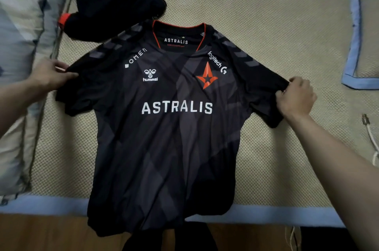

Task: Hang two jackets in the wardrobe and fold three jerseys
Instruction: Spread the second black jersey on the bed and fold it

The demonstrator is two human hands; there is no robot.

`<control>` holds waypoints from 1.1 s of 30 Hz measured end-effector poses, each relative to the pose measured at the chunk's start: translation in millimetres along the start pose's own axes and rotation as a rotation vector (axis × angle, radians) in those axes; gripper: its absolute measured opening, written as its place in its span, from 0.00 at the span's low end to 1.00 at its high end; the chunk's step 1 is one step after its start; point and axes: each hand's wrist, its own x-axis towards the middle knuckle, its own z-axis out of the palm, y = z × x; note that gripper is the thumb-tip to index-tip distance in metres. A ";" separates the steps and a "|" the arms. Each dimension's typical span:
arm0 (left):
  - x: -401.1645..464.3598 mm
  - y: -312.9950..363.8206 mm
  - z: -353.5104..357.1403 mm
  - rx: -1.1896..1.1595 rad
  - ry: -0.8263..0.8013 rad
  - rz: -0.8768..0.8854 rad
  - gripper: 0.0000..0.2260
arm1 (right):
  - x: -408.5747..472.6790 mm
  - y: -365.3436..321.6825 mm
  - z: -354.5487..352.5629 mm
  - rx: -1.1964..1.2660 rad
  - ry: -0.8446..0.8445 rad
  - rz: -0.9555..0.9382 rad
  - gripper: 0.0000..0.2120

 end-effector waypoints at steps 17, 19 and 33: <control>-27.8 -7.9 -70.3 -0.158 0.517 0.039 0.13 | -182.3 -259.7 68.6 -0.018 -0.495 -0.892 0.34; -22.6 -13.8 -74.4 -0.230 0.507 0.060 0.11 | -190.5 -262.7 71.8 0.011 -0.449 -0.855 0.33; -209.5 -100.2 70.0 -0.074 -0.232 0.155 0.19 | -247.6 -169.3 30.4 0.195 -0.490 -0.526 0.24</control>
